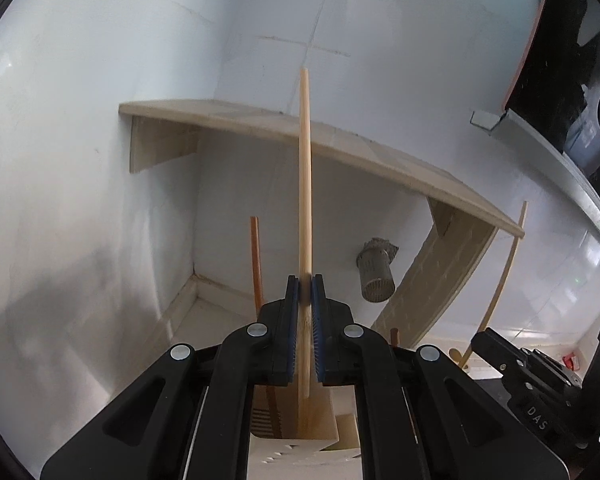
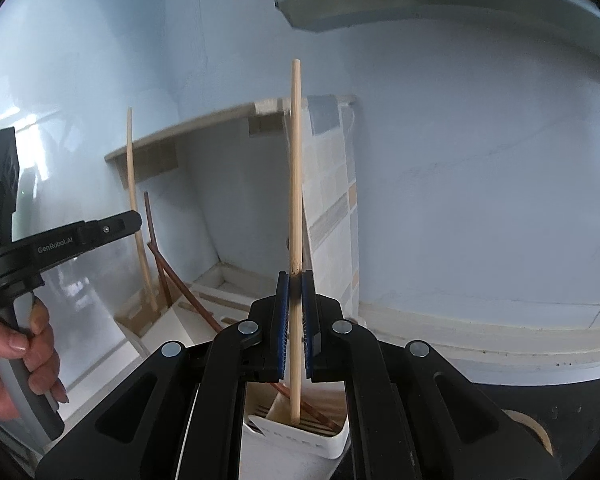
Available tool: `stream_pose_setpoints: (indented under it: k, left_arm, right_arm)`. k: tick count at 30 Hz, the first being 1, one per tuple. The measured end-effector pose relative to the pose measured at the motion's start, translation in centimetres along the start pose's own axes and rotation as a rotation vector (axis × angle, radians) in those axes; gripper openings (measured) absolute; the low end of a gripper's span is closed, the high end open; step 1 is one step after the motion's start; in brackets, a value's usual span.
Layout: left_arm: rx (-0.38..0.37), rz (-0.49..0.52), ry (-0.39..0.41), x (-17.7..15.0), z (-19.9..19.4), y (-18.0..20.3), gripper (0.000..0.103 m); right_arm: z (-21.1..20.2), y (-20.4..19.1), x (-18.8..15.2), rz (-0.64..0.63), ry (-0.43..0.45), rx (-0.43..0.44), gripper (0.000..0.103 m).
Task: Organize utensils
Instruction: 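Lower both light chopsticks into the holder slots and open both tools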
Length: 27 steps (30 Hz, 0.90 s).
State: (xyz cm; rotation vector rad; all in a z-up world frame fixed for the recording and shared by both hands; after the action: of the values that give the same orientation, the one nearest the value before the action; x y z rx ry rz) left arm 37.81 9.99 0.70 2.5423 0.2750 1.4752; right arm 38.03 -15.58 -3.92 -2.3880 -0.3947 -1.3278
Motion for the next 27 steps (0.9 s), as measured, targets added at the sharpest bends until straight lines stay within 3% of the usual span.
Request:
stream_pose_setpoints:
  k: [6,8,9,10,20,27]
  left_arm:
    - [0.011,0.01,-0.024,-0.7,0.3,-0.2,0.007]
    - [0.015,0.005,-0.028,-0.8,-0.2,-0.5,0.009]
    - [0.016,0.004,-0.031,-0.7,0.0,-0.4,0.01]
    - [0.015,0.003,-0.033,-0.7,-0.2,-0.4,0.011]
    - [0.013,0.023,-0.079,-1.2,-3.1,-0.7,0.027]
    - [0.017,0.052,-0.179,-3.7,-4.8,-1.2,0.031]
  right_arm:
    - [0.2,0.1,-0.5,-0.017,-0.044,0.006,0.009]
    - [0.0,0.1,-0.6,-0.019,-0.051,0.001,0.017]
    - [0.1,-0.1,-0.5,-0.018,-0.055,0.0,0.029]
    - [0.1,-0.2,-0.6,-0.015,-0.058,0.0,0.033]
    - [-1.5,-1.2,-0.8,-0.006,-0.088,-0.023,0.042]
    - [-2.4,-2.1,-1.8,0.004,-0.121,-0.035,0.054]
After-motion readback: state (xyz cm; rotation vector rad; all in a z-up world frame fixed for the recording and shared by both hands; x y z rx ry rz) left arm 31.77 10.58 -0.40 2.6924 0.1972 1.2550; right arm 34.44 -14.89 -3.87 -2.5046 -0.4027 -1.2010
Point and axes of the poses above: each gripper's, at about its wrist camera, not at the fingertips, and z roughly the way its jaws point, y to its right, x to its top, the point moved 4 cm from there along z, roughly the way its jaws point, and after that the axes turned 1 degree about -y, right-handed, at the moved point
